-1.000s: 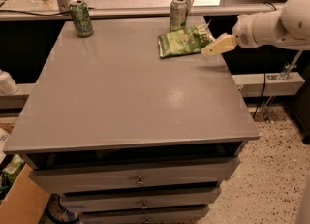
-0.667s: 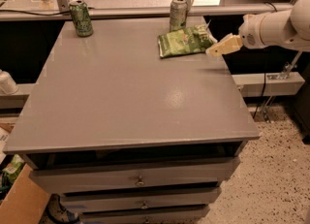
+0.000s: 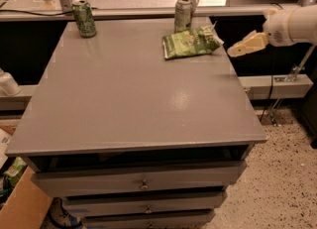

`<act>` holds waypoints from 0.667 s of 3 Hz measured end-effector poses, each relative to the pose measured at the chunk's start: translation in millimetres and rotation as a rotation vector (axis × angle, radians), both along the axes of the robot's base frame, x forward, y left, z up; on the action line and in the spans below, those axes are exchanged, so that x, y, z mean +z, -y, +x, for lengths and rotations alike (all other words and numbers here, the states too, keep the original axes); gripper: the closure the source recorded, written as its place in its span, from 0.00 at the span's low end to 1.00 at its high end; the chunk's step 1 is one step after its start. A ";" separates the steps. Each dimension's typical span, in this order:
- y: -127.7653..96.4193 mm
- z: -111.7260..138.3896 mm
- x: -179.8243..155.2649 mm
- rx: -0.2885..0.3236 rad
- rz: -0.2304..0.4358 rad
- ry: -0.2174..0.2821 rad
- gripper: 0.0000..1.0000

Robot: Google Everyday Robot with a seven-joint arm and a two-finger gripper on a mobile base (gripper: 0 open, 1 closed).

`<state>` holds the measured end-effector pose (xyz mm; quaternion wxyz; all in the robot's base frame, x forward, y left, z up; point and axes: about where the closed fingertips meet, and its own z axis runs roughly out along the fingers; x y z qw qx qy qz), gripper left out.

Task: Move green jalapeno chip bag near 7up can

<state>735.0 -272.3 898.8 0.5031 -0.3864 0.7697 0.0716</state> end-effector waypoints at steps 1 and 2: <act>33.9 -18.0 24.3 0.058 -0.032 0.019 0.00; 29.4 -22.0 37.3 0.091 -0.038 0.025 0.00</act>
Offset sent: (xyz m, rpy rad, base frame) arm -0.0154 -0.0299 0.0210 -0.0274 -0.0166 0.0490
